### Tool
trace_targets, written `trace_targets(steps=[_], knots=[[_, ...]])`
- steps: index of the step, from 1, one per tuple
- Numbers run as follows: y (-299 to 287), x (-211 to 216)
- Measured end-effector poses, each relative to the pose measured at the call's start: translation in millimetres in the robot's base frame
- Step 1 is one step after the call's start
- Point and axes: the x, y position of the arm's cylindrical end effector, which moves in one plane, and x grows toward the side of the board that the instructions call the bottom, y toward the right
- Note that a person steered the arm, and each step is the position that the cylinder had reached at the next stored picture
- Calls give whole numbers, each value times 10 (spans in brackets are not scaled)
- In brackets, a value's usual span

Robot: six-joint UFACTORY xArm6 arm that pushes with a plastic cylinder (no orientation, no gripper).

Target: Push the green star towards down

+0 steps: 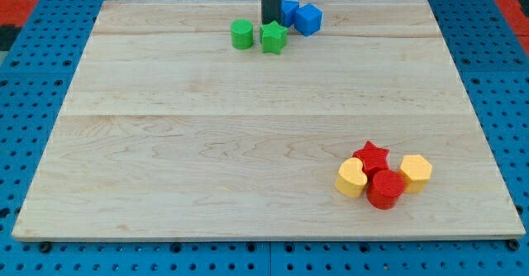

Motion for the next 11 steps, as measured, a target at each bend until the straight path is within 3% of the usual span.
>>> trace_targets(steps=[1, 3, 4, 5, 6, 7, 8, 10, 11], knots=[[53, 278], [-712, 996], [-455, 967], [-419, 445], [104, 318], [344, 881], [334, 1147], [294, 705], [-204, 847]])
